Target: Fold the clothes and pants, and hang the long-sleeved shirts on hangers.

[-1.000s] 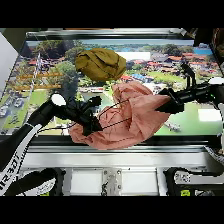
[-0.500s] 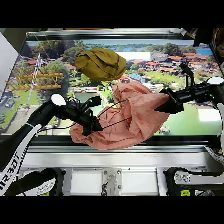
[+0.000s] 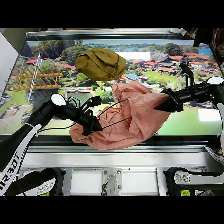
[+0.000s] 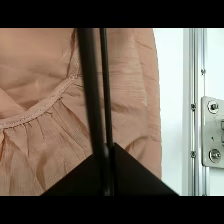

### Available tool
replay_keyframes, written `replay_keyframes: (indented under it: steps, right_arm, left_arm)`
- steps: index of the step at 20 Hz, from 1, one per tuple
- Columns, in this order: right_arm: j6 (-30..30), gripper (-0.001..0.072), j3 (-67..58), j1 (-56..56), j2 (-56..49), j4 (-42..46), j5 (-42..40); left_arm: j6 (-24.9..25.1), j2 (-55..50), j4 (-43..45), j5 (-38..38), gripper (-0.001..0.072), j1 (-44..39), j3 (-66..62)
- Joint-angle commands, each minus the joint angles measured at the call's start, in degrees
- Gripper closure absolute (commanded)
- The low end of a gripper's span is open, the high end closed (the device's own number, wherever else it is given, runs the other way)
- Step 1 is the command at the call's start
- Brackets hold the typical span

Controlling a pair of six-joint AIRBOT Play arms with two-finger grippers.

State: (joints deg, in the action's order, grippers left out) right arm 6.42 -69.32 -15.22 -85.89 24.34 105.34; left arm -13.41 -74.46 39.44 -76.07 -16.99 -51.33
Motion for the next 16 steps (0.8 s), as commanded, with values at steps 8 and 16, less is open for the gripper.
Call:
replay_keyframes:
  steps: [8,16]
  right_arm:
    - [0.0,0.07,0.04,0.0,-0.04,-0.15,0.09]
    - [0.0,0.0705,0.04,-0.02,-0.02,-0.17,-0.5]
  left_arm:
    - [0.02,-0.02,0.0,0.07,0.07,-0.04,-0.07]
    - [-13.31,0.04,-0.02,2.32,0.0185,0.76,-0.09]
